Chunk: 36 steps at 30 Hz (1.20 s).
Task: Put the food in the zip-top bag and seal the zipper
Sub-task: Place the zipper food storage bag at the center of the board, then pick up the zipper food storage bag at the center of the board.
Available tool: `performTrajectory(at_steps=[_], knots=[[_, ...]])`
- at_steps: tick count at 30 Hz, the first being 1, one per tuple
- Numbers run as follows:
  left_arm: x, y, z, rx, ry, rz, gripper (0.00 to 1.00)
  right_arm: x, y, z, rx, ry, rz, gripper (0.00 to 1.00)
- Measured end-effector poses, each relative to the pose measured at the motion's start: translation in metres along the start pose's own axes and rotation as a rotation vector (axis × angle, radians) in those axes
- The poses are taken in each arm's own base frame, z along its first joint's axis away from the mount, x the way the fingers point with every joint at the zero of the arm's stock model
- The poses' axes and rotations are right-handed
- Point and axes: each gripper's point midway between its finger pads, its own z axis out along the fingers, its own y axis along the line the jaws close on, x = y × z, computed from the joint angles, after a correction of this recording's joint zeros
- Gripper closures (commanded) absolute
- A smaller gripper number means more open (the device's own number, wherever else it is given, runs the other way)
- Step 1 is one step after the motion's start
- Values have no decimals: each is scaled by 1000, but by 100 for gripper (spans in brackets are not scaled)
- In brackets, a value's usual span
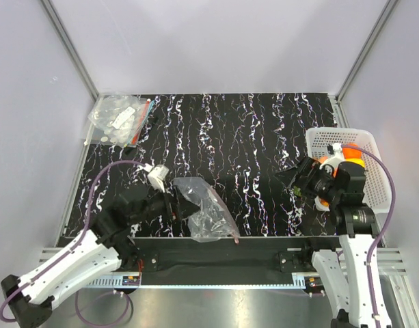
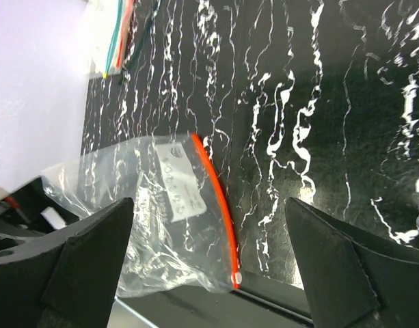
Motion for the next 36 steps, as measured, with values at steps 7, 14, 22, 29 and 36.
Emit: performTrajectory(at_steps=[7, 14, 22, 29, 36], knots=[[-35, 19, -36, -268, -98, 14, 1, 21, -14, 29, -28, 149, 58, 4], [-73, 40, -94, -549, -229, 62, 1, 40, -13, 49, -56, 253, 56, 5], [-59, 66, -54, -641, -75, 141, 1, 80, -2, 88, -51, 419, -18, 11], [-7, 106, -18, -669, 116, 136, 9, 111, 4, 112, -42, 504, -54, 18], [15, 119, 0, -628, 139, 105, 35, 146, 9, 131, -51, 567, -51, 18]])
